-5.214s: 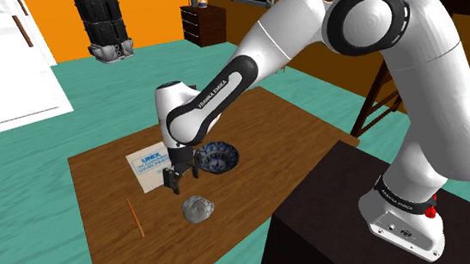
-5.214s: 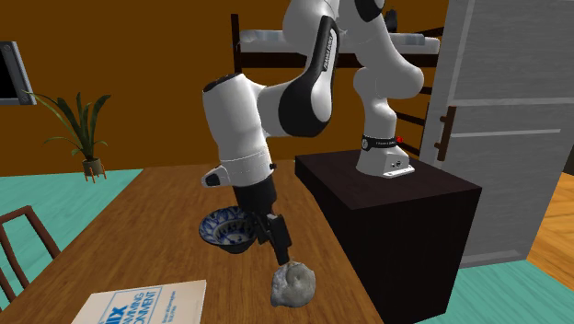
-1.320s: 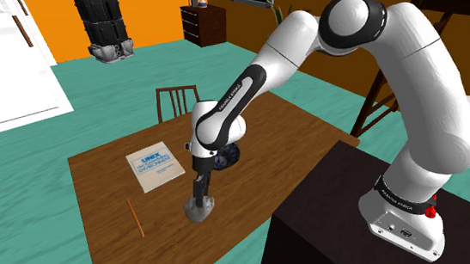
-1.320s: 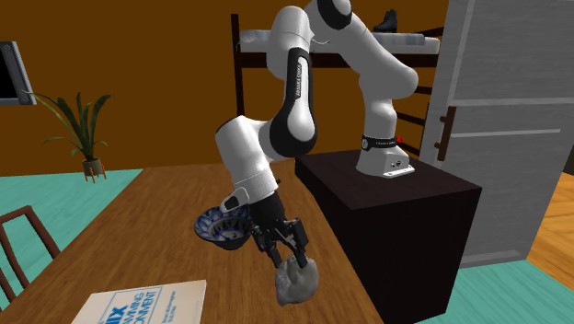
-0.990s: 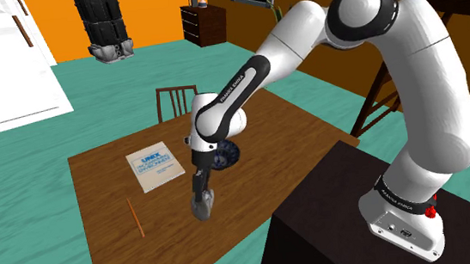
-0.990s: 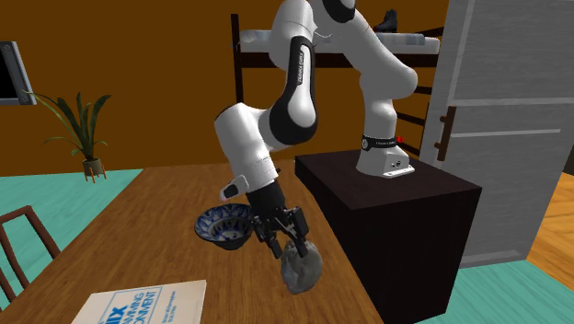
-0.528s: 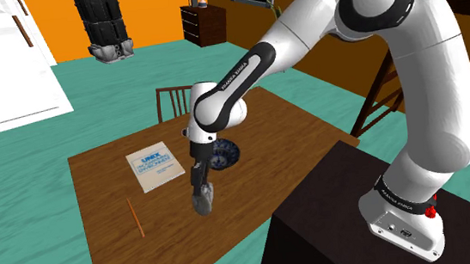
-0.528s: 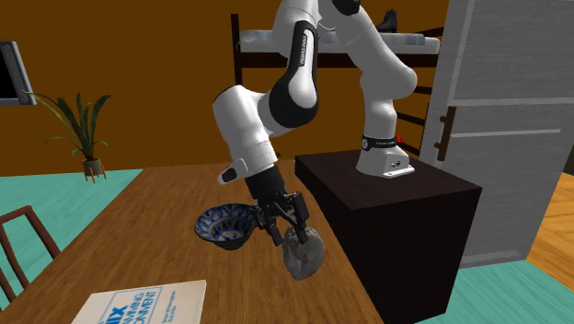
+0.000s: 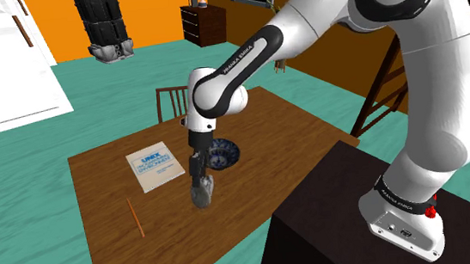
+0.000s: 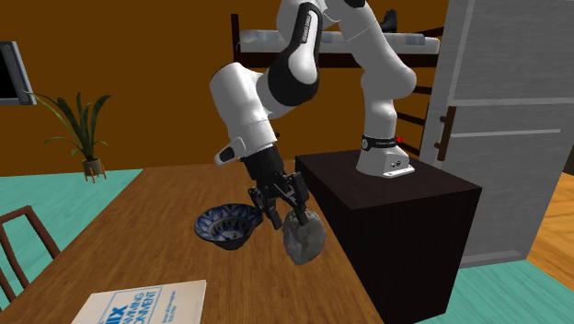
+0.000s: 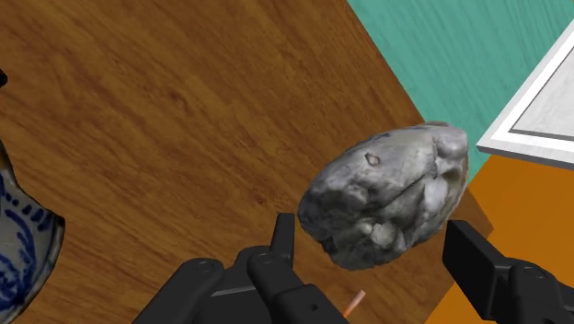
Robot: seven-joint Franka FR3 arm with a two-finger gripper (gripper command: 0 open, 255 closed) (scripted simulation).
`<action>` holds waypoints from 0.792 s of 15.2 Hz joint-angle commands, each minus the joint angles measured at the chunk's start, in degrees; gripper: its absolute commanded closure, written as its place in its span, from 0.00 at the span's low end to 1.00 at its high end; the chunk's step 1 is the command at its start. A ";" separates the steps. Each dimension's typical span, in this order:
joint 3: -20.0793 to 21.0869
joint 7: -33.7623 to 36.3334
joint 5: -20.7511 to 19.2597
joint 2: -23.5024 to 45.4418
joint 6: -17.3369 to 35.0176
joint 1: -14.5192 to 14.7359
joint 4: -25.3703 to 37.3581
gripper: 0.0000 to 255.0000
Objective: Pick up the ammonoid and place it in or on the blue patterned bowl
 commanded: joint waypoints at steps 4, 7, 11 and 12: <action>1.29 0.34 1.11 -2.75 -2.42 -1.10 -0.09 1.00; 0.58 -2.60 0.89 -3.30 -5.29 -4.20 0.84 1.00; -0.74 -6.18 0.19 -3.40 -9.34 -7.77 3.04 1.00; -1.12 -7.01 -0.05 -3.31 -10.39 -8.56 3.77 1.00</action>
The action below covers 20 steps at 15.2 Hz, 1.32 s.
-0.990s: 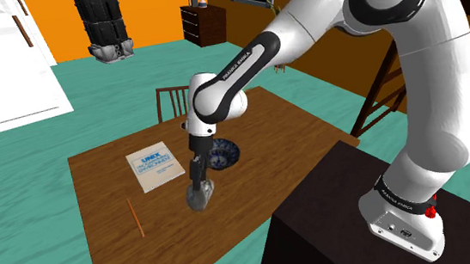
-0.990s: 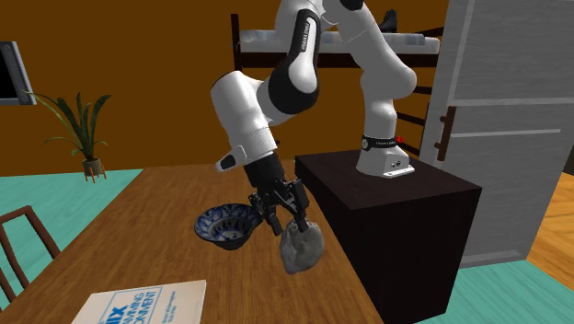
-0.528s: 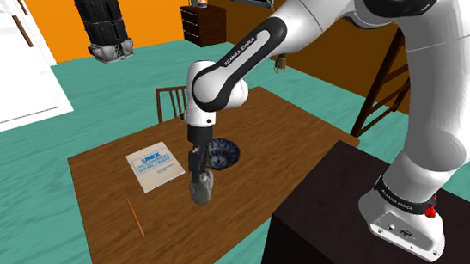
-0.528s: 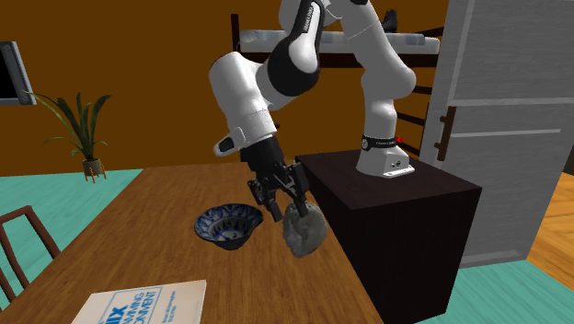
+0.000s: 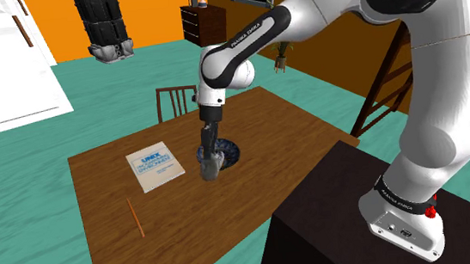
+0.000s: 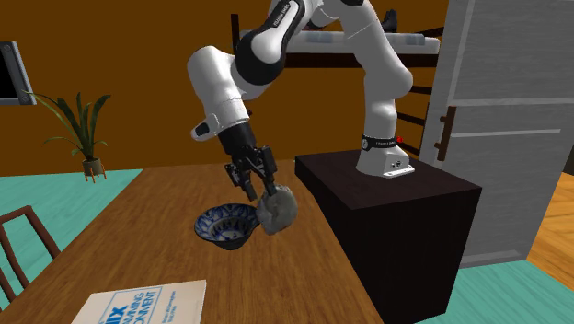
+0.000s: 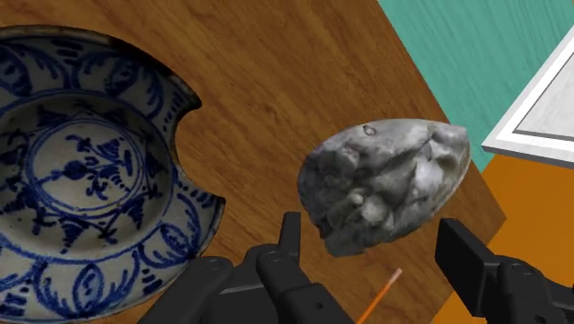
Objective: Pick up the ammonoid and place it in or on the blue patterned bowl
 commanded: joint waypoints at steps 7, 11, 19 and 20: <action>-2.62 -4.50 -2.01 1.60 -6.99 -4.02 6.28 1.00; -1.72 -6.50 -1.43 0.85 -0.53 -4.09 -0.28 0.00; -0.49 -10.79 -1.44 3.02 16.85 -2.38 -13.82 0.00; -0.54 -11.20 -1.63 3.71 19.07 -1.93 -15.13 0.00</action>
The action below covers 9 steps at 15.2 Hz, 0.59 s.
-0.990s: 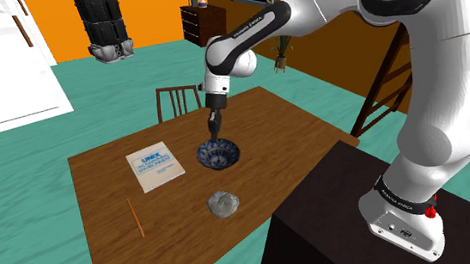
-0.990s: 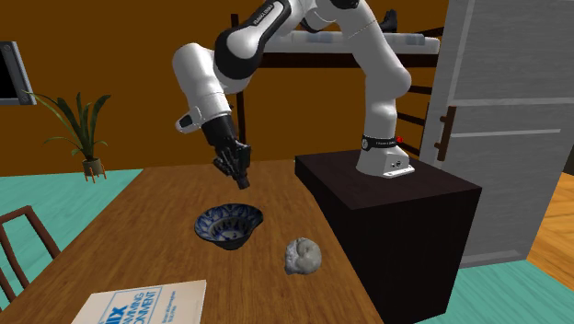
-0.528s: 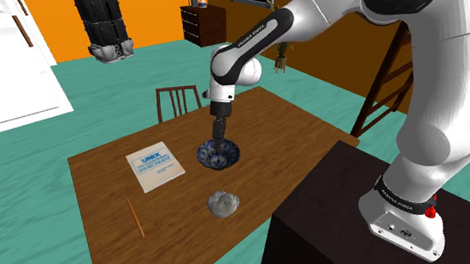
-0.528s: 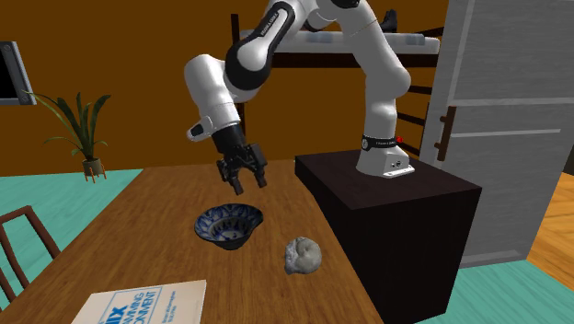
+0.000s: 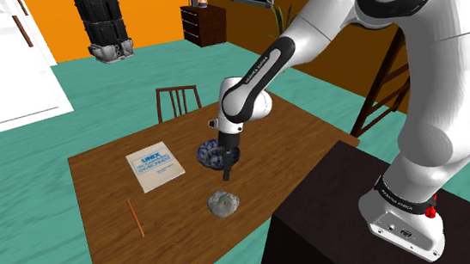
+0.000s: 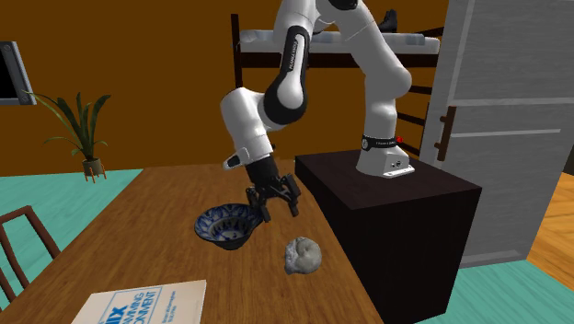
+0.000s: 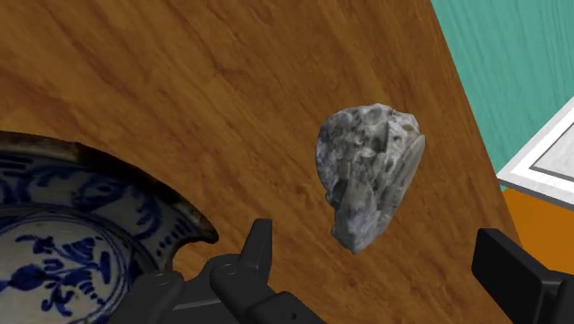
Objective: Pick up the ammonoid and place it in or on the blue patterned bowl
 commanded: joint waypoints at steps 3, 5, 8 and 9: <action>-0.45 -1.44 -0.93 2.86 8.20 1.86 -4.32 0.00; -1.16 -1.17 -1.34 4.22 9.50 2.91 -4.11 0.00; -2.20 -0.79 -1.89 6.29 11.37 4.49 -3.69 0.00; -2.55 -0.68 -2.06 6.99 11.98 5.02 -3.52 0.00</action>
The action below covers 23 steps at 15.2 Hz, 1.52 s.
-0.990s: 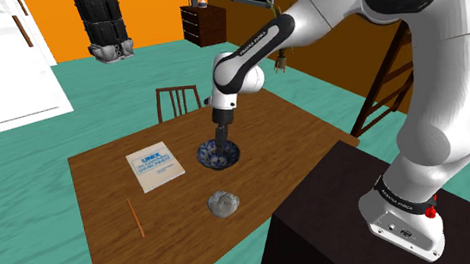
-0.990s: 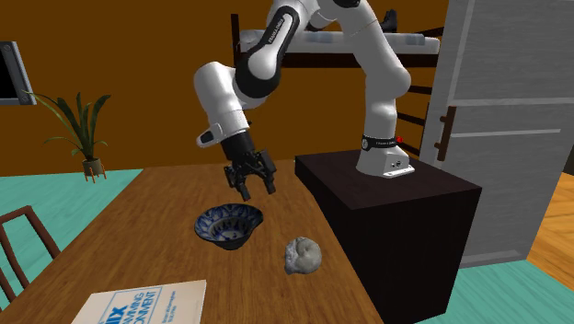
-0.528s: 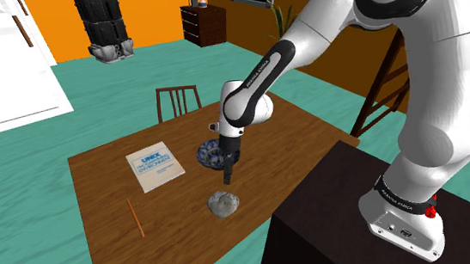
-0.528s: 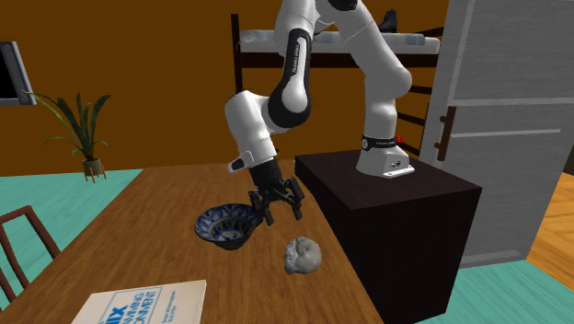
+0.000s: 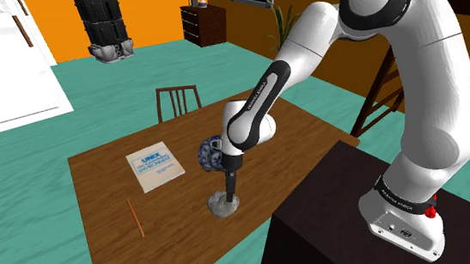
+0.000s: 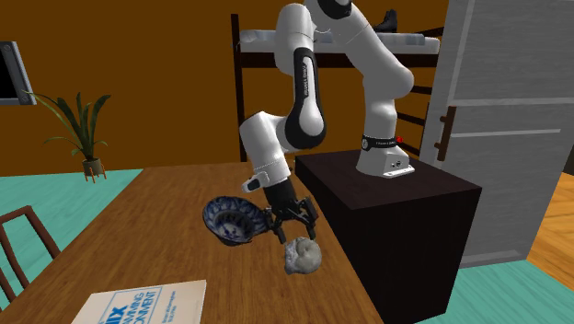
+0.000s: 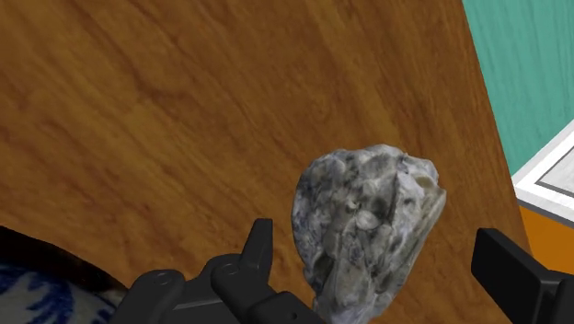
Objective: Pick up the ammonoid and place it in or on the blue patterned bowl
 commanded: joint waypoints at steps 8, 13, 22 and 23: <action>-0.97 0.26 -0.42 1.73 1.61 1.24 0.49 0.00; -0.96 0.24 -0.41 1.70 1.60 1.20 0.46 1.00; 0.42 0.49 0.30 -0.62 0.21 0.10 -0.45 1.00; 0.90 0.55 0.56 -1.40 -0.28 -0.30 -0.74 1.00</action>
